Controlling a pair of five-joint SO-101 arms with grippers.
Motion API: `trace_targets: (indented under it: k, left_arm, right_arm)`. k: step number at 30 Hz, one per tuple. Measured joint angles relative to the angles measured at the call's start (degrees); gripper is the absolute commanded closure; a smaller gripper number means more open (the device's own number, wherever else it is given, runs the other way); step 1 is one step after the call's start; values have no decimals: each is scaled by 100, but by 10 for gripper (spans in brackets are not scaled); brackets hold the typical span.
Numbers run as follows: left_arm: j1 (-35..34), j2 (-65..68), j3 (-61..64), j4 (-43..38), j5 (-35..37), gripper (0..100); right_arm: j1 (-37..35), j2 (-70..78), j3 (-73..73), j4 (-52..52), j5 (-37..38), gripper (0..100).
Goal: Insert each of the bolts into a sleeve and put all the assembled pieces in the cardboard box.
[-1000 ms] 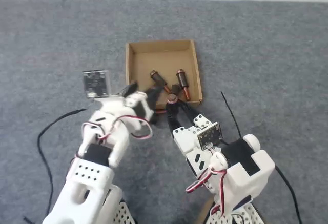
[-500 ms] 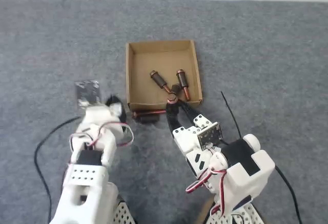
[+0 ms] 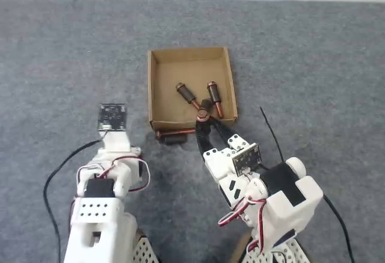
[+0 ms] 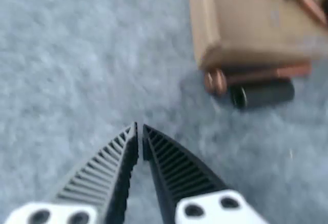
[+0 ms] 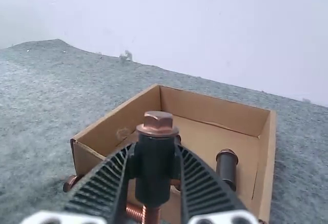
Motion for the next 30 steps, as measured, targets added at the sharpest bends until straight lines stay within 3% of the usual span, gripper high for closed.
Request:
trace_targets:
  k: [9,21,30]
  left_arm:
    - [105,1398,-554,264,-26,981]
    - [-62,4659,-2418,281,-62,981]
    - [-79,5116,-2831,378,-62,981]
  right_arm:
    - [149,0,0,-44,0,992]
    - [149,0,0,-44,0,992]
    - [484,-765,246,70,0,992]
